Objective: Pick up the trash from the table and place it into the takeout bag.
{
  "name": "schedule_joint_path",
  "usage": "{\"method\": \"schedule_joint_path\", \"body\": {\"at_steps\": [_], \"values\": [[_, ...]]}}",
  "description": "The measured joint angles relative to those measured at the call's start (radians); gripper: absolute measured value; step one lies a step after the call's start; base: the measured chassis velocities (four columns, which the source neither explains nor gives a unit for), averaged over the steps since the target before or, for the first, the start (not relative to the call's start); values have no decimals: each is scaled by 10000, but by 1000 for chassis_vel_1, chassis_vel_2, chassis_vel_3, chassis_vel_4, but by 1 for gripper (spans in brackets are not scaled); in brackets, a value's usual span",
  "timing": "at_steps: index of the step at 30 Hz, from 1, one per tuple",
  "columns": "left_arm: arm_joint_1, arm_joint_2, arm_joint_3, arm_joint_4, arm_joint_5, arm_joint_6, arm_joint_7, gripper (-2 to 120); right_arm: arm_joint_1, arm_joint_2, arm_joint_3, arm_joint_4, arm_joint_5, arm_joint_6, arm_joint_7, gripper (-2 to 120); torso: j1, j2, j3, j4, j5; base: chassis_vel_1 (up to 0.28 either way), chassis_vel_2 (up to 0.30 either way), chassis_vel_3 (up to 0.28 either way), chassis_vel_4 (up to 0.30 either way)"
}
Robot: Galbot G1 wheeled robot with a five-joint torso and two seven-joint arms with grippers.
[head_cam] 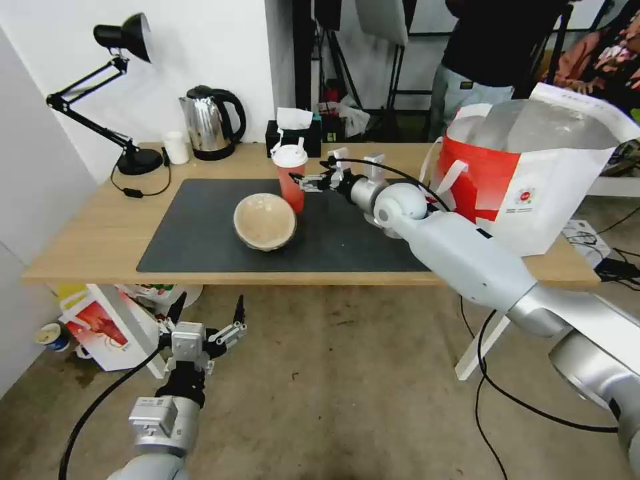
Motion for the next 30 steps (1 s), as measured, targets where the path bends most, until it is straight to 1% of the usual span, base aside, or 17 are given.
{"method": "schedule_joint_path", "body": {"at_steps": [7,11,15,30], "values": [[0,0,0,0,0,0,0,100,105,233,-102,-380,-64,41,-130,100,0,0,0,0,0,0,0,0,0],[0,0,0,0,0,0,0,100,188,467,-109,-919,-200,198,-305,100,0,0,0,-1,1,0,0,0,0],[0,0,0,0,0,0,0,100,216,585,-114,-1158,-311,245,-422,100,0,0,0,0,1,0,0,0,0],[0,0,0,0,0,0,0,100,314,935,-216,-1482,-371,255,-507,100,1,0,0,1,0,0,0,0,0]]}}
